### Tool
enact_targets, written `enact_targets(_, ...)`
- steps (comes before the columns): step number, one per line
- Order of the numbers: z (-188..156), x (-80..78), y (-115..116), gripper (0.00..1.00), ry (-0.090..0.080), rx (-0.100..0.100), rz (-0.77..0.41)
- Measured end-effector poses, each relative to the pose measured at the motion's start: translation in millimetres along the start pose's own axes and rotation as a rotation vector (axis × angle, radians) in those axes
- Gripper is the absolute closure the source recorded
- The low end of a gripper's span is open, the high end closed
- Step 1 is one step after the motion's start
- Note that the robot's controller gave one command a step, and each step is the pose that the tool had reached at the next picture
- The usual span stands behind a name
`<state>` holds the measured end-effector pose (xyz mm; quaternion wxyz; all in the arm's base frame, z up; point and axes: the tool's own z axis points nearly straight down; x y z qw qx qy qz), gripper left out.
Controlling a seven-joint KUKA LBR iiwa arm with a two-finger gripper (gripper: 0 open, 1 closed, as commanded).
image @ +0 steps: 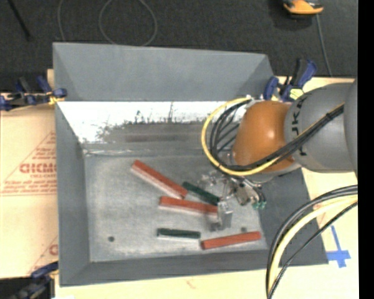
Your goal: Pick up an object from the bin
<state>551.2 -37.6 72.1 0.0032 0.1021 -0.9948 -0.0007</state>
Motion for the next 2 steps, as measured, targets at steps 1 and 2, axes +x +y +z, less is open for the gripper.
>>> enact_targets(1,-4.9,-3.7,-1.7,1.0,-0.01,0.004,-0.002)
enact_targets(2,-151.5,-31.0,14.4,1.0,-0.018,0.007,-0.185)
